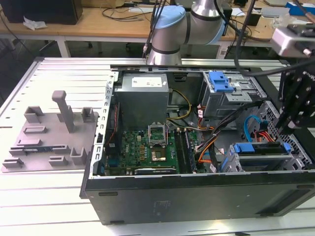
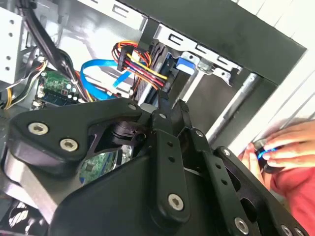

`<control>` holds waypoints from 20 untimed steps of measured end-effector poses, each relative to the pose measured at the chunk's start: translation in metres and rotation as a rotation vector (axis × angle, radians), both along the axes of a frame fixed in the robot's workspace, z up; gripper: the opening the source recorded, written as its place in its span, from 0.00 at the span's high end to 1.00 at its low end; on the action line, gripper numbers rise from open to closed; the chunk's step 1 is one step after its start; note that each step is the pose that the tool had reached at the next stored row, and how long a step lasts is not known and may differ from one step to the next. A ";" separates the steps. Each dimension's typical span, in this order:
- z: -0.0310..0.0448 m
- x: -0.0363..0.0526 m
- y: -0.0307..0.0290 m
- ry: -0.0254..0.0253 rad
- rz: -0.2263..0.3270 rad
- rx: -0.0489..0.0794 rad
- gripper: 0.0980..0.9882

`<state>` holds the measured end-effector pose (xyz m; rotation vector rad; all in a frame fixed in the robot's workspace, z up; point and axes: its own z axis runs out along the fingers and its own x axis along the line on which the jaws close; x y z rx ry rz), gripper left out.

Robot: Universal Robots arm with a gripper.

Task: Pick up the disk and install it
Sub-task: 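Insert the first disk wire, then insert the second disk wire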

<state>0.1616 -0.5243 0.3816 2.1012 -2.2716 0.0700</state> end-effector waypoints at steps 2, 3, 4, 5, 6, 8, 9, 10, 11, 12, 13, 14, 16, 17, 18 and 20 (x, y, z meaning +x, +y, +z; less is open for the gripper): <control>0.0060 0.0000 0.0000 0.0000 0.000 0.000 0.84; 0.0082 0.0000 0.0000 0.0000 0.000 0.000 0.84; 0.0096 0.0000 0.0000 0.0000 0.000 0.000 0.84; 0.0102 0.0000 0.0000 0.0000 0.000 0.000 0.84; 0.0104 0.0000 0.0000 0.0000 0.000 0.000 0.84; 0.0112 0.0000 0.0000 0.0000 0.000 0.000 0.84; 0.0116 0.0000 0.0000 0.0000 0.000 0.000 0.84; 0.0118 0.0000 0.0000 0.0000 0.000 0.000 0.84; 0.0119 0.0000 0.0000 0.0000 0.000 0.000 0.84; 0.0120 0.0000 0.0000 0.0000 0.000 0.000 0.84; 0.0122 0.0000 0.0000 0.0000 0.000 0.000 0.84; 0.0124 0.0000 0.0000 0.0000 0.000 0.000 0.84; 0.0125 0.0000 0.0000 0.0000 0.000 0.000 0.84; 0.0127 0.0000 0.0000 0.0000 0.000 0.000 0.84; 0.0127 0.0000 0.0000 0.0000 0.000 0.000 0.84; 0.0129 0.0000 0.0003 0.0000 0.000 0.000 0.84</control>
